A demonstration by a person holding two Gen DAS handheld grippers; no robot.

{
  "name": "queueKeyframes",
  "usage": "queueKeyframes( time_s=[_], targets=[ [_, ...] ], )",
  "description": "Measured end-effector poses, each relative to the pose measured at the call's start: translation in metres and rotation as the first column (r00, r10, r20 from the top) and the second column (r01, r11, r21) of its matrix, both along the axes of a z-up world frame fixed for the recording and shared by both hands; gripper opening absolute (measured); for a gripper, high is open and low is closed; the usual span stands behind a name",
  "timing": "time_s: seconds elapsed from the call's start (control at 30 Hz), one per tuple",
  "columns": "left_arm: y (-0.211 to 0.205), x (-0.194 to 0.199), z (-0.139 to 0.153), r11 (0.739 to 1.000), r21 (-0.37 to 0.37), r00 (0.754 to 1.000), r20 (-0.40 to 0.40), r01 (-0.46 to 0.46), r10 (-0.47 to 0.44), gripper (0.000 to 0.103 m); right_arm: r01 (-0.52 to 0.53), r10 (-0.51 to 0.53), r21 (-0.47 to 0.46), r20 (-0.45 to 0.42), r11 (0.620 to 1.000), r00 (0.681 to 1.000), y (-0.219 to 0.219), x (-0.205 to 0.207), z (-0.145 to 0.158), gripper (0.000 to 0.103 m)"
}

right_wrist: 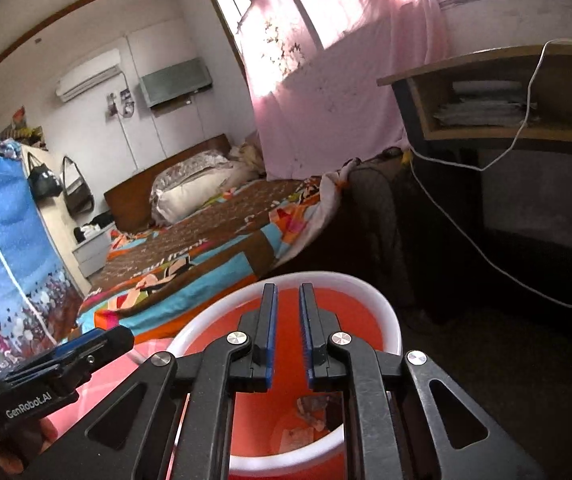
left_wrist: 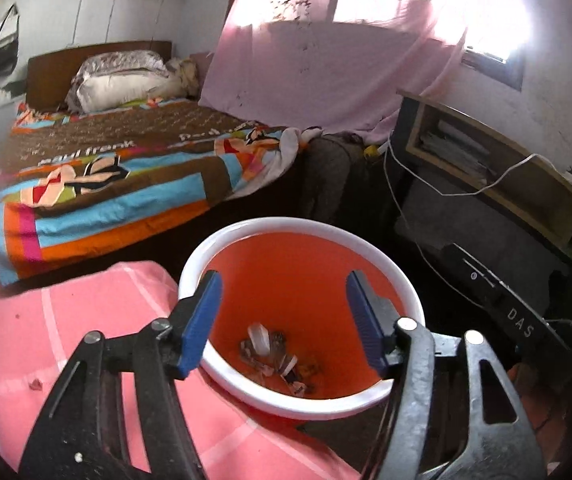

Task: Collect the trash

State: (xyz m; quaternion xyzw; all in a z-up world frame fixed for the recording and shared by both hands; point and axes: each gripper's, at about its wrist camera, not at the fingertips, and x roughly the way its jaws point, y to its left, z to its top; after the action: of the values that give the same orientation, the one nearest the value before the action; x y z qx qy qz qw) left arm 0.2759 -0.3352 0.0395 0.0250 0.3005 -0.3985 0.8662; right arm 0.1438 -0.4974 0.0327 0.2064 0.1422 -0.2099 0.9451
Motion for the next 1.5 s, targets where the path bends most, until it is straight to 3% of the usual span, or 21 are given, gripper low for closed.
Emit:
queueKeyframes(
  time_s=[0.13,0.23,0.4,0.43,0.47,0.5,0.63,0.7,0.9,1.2,1.5],
  targets=[
    [0.011,0.002,-0.003,0.999,0.001,0.999,-0.023,-0.049,0.049,0.076,-0.033,0.033,0.024,-0.029,0.999,0.999,0.001,0.005,-0.005,0.016],
    [0.025,0.005,-0.002,0.995,-0.002,0.994,-0.039,-0.098,0.098,0.081,-0.064,0.066,0.051,-0.037,0.997,0.997,0.003,0.009,-0.009,0.047],
    [0.053,0.003,0.005,0.984,-0.014,0.984,-0.031,-0.178,0.177,0.091,-0.104,0.105,0.052,-0.020,0.993,0.994,0.014,0.011,-0.007,0.051],
    [0.061,0.001,0.008,0.980,-0.012,0.980,-0.023,-0.199,0.199,0.093,-0.112,0.113,0.050,-0.012,0.992,0.994,0.017,0.010,-0.006,0.058],
    [0.066,0.001,0.009,0.976,-0.010,0.976,-0.018,-0.216,0.215,0.096,-0.117,0.118,0.048,-0.003,0.992,0.993,0.020,0.010,-0.005,0.075],
    [0.073,0.000,0.011,0.972,-0.011,0.972,-0.012,-0.235,0.235,0.102,-0.124,0.123,0.043,0.015,0.991,0.992,0.025,0.008,-0.003,0.082],
    [0.104,-0.009,0.019,0.942,-0.050,0.942,0.033,-0.331,0.333,0.103,-0.152,0.151,0.012,0.076,0.988,0.986,0.039,0.004,0.005,0.090],
    [0.118,-0.012,0.022,0.930,-0.059,0.930,0.041,-0.363,0.365,0.103,-0.158,0.158,-0.014,0.099,0.987,0.982,0.048,0.002,0.009,0.103],
    [0.146,-0.024,0.027,0.898,-0.076,0.895,0.076,-0.434,0.439,0.103,-0.155,0.165,-0.072,0.155,0.985,0.974,0.070,-0.003,0.019,0.103],
    [0.165,-0.042,0.023,0.865,-0.075,0.854,0.138,-0.496,0.501,0.103,-0.168,0.187,-0.127,0.165,0.978,0.968,0.085,-0.004,0.023,0.103],
    [0.201,-0.076,0.013,0.837,-0.097,0.828,0.125,-0.539,0.547,0.103,-0.187,0.220,-0.197,0.157,0.962,0.963,0.110,-0.027,0.020,0.103]
  ],
)
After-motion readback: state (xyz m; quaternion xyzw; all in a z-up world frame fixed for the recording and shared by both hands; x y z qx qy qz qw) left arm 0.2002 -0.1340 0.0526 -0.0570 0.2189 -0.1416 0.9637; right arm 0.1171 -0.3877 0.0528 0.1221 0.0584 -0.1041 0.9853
